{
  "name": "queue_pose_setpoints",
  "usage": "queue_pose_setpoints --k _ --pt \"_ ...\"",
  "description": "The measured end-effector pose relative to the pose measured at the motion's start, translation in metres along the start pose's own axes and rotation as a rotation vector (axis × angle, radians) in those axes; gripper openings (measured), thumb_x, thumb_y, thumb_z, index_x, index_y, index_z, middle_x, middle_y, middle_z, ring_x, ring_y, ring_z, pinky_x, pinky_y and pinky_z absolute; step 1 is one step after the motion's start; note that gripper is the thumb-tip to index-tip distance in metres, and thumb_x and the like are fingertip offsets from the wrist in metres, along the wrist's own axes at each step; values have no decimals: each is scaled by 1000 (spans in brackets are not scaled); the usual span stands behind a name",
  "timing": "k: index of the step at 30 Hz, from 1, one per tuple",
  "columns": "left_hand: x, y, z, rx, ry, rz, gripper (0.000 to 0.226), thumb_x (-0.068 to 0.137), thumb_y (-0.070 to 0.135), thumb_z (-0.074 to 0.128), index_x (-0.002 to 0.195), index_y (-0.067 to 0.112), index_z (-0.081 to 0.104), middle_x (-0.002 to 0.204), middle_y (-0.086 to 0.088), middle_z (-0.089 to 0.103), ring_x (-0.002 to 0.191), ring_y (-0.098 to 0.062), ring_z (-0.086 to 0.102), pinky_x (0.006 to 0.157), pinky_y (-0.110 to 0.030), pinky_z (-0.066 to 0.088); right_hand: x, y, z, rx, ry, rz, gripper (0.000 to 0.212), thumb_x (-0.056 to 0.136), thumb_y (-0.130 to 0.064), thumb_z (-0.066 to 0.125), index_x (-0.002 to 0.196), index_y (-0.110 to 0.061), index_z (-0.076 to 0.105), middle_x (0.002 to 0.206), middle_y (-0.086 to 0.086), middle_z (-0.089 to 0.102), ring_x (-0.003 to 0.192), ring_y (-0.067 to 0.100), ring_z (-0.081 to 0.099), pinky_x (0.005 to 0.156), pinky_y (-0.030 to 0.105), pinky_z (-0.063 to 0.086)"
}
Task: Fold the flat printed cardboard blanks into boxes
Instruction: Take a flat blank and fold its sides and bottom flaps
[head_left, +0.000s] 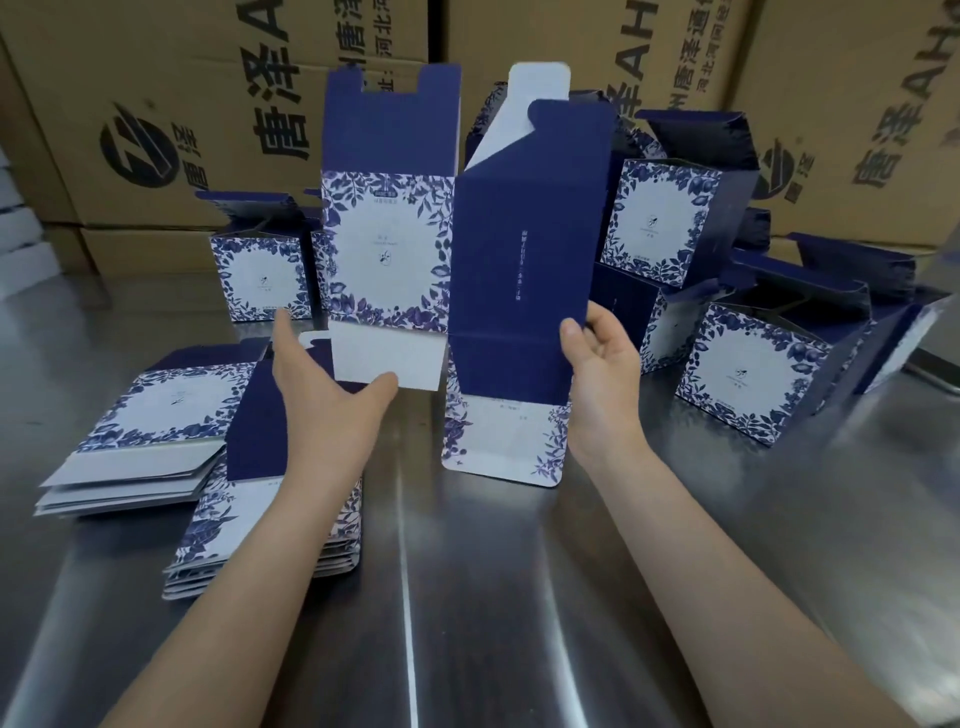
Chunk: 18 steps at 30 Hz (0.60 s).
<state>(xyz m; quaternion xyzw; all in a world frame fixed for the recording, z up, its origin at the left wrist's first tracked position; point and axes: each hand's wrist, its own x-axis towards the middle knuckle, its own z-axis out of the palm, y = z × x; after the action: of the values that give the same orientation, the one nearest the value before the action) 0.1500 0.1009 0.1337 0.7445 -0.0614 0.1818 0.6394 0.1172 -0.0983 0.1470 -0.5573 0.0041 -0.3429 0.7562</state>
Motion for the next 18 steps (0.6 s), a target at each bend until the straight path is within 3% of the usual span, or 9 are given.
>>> queue_pose_setpoints --k 5,9,14,16,18 --pt "6 -2 -5 -98 -35 -49 109 81 7 76 155 38 1 156 2 33 133 -18 47 109 -42 41 -2 -5 -1 58 -37 -8 19 95 -5 52 103 -12 67 97 -2 73 95 15 65 96 39 53" --pt "7 -3 -7 -52 10 -16 105 79 12 79 155 37 12 158 7 30 141 -13 37 114 -39 35 -3 -7 1 63 -19 -26 14 86 -19 57 91 -19 70 100 0 71 96 15 63 100 42 49" --pt "5 -1 -6 28 146 97 92 75 24 82 148 31 26 149 4 42 135 -18 42 113 -43 37 -4 -7 4 54 -4 -36 16 95 -20 54 102 -18 68 107 -4 70 106 14 62 106 40 46" --pt "5 -1 -6 31 194 161 86 74 23 80 143 24 28 132 5 53 119 -16 53 102 -37 44 -7 -6 7 18 -28 -40 19 99 -18 50 105 -20 69 108 -5 71 106 12 62 103 37 48" --pt "6 -2 -5 30 233 230 78 75 17 75 138 20 29 106 17 56 92 1 57 76 -17 45 -12 -6 10 -17 -64 -45 23 102 -18 47 107 -21 69 107 -6 71 102 10 63 97 31 50"
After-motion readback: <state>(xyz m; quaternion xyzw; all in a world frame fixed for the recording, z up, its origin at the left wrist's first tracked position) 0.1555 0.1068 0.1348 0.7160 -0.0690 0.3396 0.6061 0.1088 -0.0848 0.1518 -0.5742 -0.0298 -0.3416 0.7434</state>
